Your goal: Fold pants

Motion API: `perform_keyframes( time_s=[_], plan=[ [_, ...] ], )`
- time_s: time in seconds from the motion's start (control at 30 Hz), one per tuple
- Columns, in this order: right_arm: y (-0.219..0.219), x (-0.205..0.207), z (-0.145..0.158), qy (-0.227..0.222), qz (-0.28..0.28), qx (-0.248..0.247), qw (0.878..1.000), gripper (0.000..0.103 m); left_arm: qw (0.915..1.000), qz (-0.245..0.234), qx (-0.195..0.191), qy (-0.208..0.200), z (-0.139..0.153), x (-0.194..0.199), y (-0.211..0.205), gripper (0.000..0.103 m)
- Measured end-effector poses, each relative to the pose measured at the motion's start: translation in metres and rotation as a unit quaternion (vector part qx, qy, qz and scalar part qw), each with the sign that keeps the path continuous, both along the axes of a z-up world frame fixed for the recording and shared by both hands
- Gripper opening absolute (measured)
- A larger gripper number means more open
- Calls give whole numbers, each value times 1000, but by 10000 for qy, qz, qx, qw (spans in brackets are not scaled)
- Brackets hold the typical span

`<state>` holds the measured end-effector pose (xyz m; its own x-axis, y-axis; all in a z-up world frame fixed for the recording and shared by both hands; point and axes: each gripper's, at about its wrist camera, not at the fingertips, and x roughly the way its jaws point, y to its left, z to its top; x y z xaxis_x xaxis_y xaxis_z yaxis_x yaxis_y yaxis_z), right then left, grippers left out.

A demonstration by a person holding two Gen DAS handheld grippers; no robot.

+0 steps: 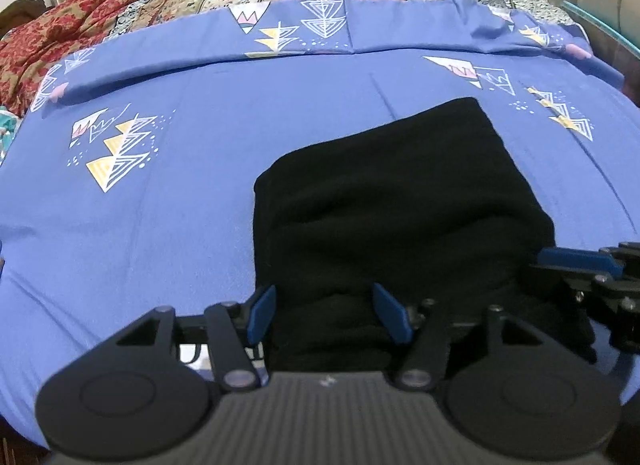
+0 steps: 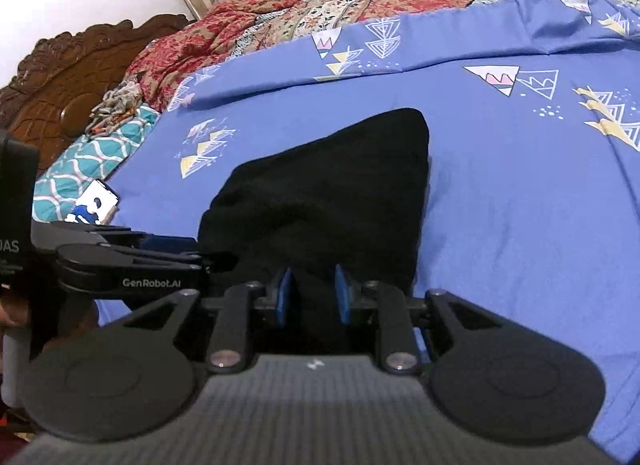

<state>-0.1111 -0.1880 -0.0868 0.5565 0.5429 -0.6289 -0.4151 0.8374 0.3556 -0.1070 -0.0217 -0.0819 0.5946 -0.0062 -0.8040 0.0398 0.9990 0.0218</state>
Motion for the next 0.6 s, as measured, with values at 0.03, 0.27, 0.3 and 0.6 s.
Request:
perform_keyframes(
  time_s=[0.03, 0.27, 0.3, 0.6],
  plan=[
    [1, -2, -1, -49, 5, -46, 10000, 26, 10000, 2, 28, -10, -1, 0, -1, 57],
    [-4, 0, -6, 48, -25, 114, 9999, 26, 9998, -35, 187, -106, -6, -2, -5, 58],
    [-5, 0, -7, 73, -37, 156, 9998, 26, 9997, -31, 195, -115, -7, -2, -5, 58],
    [-4, -2, -8, 2, -31, 137, 9999, 26, 9989, -45, 384, -266, -12, -7, -11, 59]
  ],
)
